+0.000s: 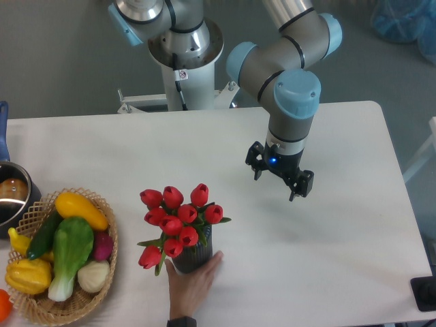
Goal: Pick up the flowers from the vase
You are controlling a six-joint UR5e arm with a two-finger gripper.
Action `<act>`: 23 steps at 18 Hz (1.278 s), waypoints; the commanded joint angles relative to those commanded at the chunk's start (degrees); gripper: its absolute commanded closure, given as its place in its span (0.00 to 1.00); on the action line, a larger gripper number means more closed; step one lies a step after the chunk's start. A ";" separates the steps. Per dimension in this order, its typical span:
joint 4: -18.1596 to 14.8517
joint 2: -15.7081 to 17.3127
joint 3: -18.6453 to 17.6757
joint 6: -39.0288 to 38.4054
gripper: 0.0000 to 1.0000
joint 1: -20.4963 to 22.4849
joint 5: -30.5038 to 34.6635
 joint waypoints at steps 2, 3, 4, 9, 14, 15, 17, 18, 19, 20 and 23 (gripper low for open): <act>0.01 0.70 -0.44 -0.35 0.00 -0.70 -1.31; 0.01 0.97 -0.36 -0.44 0.00 -1.58 -1.58; -0.17 1.66 -0.36 -0.44 0.00 -1.85 -1.50; -1.49 3.51 1.49 -0.53 0.00 -1.94 -1.50; -1.05 6.77 2.37 -0.35 0.00 -3.08 -1.59; -1.05 6.68 2.63 -0.44 0.00 -3.60 -1.50; -1.05 6.68 2.72 -0.44 0.00 -3.96 -1.85; -0.96 6.59 3.16 -0.70 0.00 -4.13 -3.42; -1.05 6.42 3.68 -1.66 0.00 -3.79 -7.09; -1.05 6.24 3.77 -3.24 0.00 -3.26 -12.26; -0.96 4.85 3.77 -4.31 0.00 -1.85 -25.28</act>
